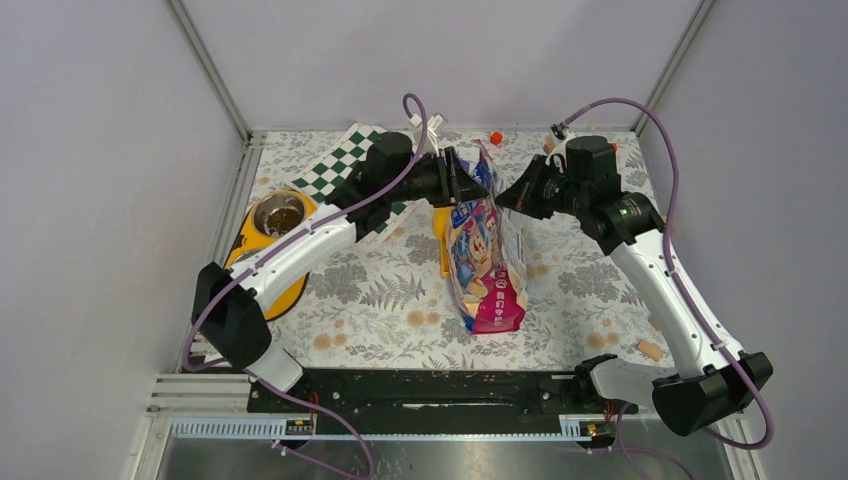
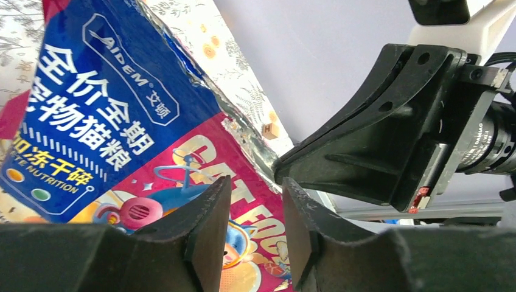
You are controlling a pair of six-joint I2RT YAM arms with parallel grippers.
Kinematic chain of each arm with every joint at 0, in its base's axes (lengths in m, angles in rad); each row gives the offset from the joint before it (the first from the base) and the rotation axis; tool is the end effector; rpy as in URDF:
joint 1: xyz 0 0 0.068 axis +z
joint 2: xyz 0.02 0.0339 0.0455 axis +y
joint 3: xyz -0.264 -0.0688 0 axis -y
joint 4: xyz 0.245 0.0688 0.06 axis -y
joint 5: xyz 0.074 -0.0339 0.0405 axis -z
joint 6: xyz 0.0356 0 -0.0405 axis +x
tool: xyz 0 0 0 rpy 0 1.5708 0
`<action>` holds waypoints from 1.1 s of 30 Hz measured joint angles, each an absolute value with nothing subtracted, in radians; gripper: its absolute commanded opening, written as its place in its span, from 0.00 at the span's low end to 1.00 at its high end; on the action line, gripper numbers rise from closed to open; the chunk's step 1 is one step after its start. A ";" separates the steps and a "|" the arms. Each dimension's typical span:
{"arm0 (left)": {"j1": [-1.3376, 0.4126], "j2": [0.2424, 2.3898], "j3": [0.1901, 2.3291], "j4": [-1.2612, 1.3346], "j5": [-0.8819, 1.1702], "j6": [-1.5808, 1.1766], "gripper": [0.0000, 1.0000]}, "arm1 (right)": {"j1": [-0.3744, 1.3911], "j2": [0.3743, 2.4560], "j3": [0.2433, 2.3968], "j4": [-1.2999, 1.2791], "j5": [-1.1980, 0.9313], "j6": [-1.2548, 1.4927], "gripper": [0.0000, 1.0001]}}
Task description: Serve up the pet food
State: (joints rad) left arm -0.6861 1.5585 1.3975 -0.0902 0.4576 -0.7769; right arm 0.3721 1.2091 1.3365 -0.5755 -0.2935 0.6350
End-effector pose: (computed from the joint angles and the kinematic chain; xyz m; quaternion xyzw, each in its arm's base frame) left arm 0.2769 -0.2471 0.3711 0.1040 0.7750 -0.5321 0.3246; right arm 0.2379 0.1039 0.4042 0.0326 0.8404 0.3625 0.4015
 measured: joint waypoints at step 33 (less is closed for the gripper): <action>-0.684 1.623 1.460 -0.128 0.471 -0.789 0.00 | 0.380 1.206 1.338 -0.582 -0.247 0.607 0.00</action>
